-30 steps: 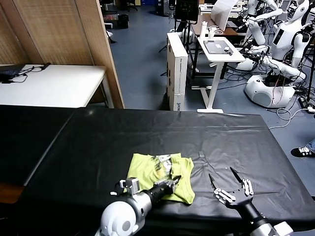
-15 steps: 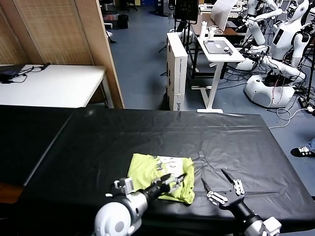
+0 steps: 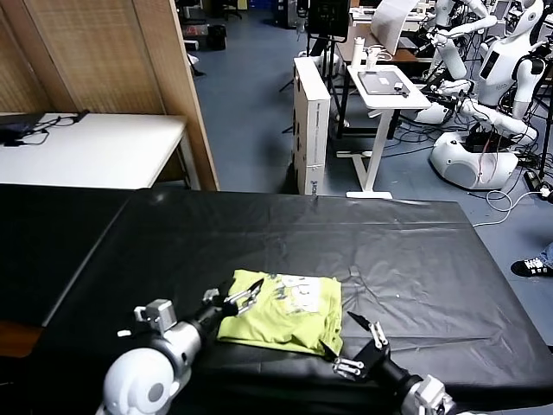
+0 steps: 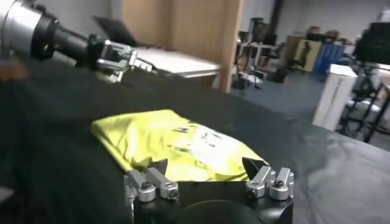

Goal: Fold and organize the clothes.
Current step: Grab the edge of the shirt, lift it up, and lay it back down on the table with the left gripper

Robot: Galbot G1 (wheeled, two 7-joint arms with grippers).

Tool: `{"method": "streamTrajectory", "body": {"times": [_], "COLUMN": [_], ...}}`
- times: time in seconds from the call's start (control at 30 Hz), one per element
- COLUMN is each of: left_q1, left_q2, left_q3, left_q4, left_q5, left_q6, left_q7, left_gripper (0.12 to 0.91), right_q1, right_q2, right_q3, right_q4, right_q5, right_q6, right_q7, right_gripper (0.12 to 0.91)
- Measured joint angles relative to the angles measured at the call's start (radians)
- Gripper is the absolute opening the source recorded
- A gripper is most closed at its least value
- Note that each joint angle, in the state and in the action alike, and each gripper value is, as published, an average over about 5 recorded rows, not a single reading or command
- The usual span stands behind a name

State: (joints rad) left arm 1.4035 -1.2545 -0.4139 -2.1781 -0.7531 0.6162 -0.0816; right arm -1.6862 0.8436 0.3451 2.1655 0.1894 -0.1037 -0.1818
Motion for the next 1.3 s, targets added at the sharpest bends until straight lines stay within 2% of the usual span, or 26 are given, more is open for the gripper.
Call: {"method": "streamTrajectory", "body": {"times": [0.1,0.17,0.33,0.43,0.77,0.87,0.97,1.17,1.23,1.3], "left_q1": [0.005,0.008,0.009,0.008,0.008,0.008,0.011,0.022,0.025,0.030], "left_q2": [-0.001,-0.001,0.003,0.004,0.004,0.005,0.006,-0.009,-0.017,-0.027], "left_q3": [-0.003,-0.004,-0.007,-0.007,-0.004,-0.004,-0.002,-0.001,-0.004,-0.007], "left_q4": [0.000,-0.001,0.001,0.003,0.011,0.021,0.034,0.083,0.104,0.125], "left_q5": [0.005,0.008,0.012,0.014,0.025,0.049,0.102,0.215,0.226,0.231], "left_q6": [-0.001,-0.002,-0.005,-0.007,-0.015,-0.031,-0.071,-0.193,-0.222,-0.248], "left_q7": [0.000,0.000,0.001,0.001,0.003,0.015,0.044,0.102,0.111,0.121], "left_gripper": [0.907,0.907,0.907,0.907,0.907,0.907,0.907,0.907,0.907,0.907], "right_q1": [-0.001,-0.004,-0.019,-0.030,-0.069,-0.077,-0.090,-0.142,-0.167,-0.191], "right_q2": [-0.001,-0.001,-0.001,-0.001,-0.007,-0.006,-0.006,0.002,0.010,0.019], "right_q3": [-0.017,-0.022,-0.016,-0.003,0.039,0.044,0.056,0.107,0.131,0.155], "right_q4": [-0.006,-0.008,-0.007,-0.001,0.024,0.034,0.050,0.108,0.133,0.158], "right_q5": [-0.010,-0.015,-0.020,-0.012,0.033,0.050,0.081,0.159,0.176,0.191], "right_q6": [0.004,0.007,0.015,0.016,-0.037,-0.045,-0.045,-0.040,-0.039,-0.039], "right_q7": [-0.001,-0.002,0.002,0.012,0.035,0.046,0.064,0.090,0.092,0.096], "right_gripper": [0.667,0.583,0.271,0.152,0.141,0.216,0.392,0.766,0.853,0.889]}}
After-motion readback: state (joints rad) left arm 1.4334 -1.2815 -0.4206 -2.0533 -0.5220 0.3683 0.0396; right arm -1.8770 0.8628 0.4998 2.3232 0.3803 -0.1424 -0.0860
